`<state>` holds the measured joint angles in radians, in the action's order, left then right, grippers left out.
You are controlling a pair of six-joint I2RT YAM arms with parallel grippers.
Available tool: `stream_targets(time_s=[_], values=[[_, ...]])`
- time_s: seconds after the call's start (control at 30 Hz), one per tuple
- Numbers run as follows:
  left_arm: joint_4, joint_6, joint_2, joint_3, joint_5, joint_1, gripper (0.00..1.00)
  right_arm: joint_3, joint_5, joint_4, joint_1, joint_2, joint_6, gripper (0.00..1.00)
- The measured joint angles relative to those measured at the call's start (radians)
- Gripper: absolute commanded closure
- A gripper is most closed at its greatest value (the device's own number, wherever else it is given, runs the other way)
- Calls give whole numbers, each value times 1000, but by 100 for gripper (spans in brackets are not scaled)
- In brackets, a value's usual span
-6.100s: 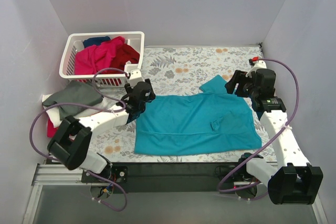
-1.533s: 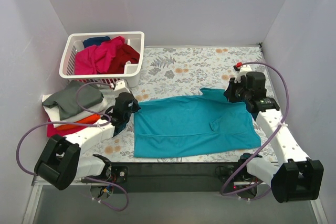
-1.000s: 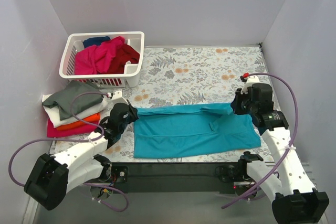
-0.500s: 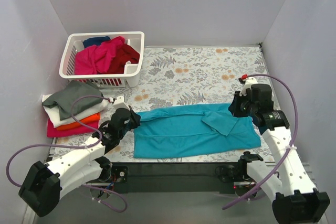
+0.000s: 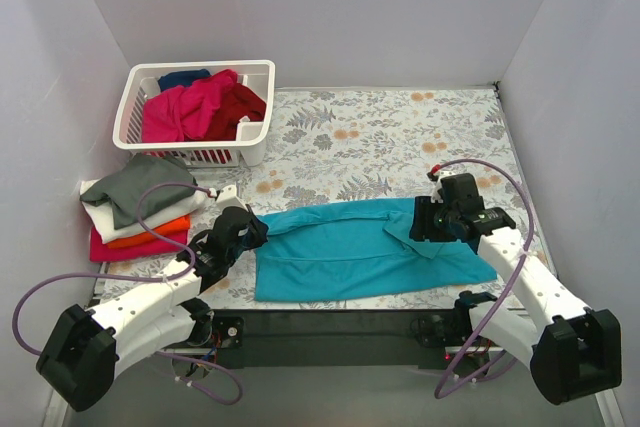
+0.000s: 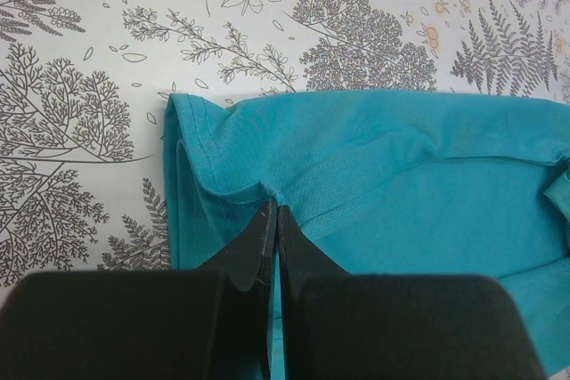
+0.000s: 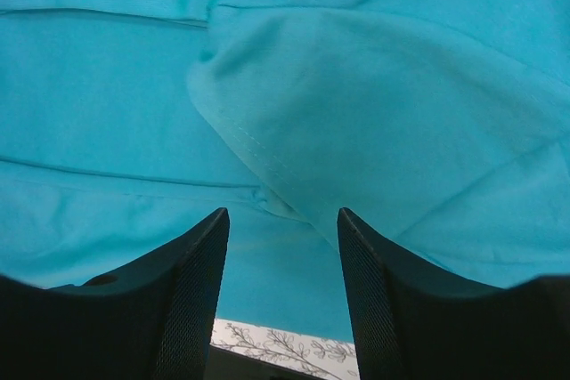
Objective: Fold and stack the t-shirts
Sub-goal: Fold the tshirt
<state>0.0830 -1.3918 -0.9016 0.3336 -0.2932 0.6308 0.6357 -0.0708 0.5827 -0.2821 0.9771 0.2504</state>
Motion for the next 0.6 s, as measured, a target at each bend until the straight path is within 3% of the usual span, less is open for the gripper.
stream_targets(time_s=[0.27,0.6], values=[[0,-1,-5,0,7,0,100,-12,92,-96,-141,88,64,50],[-10,0,-8,-6,21,0,100,-51,215,-115,-158,84,114,48]])
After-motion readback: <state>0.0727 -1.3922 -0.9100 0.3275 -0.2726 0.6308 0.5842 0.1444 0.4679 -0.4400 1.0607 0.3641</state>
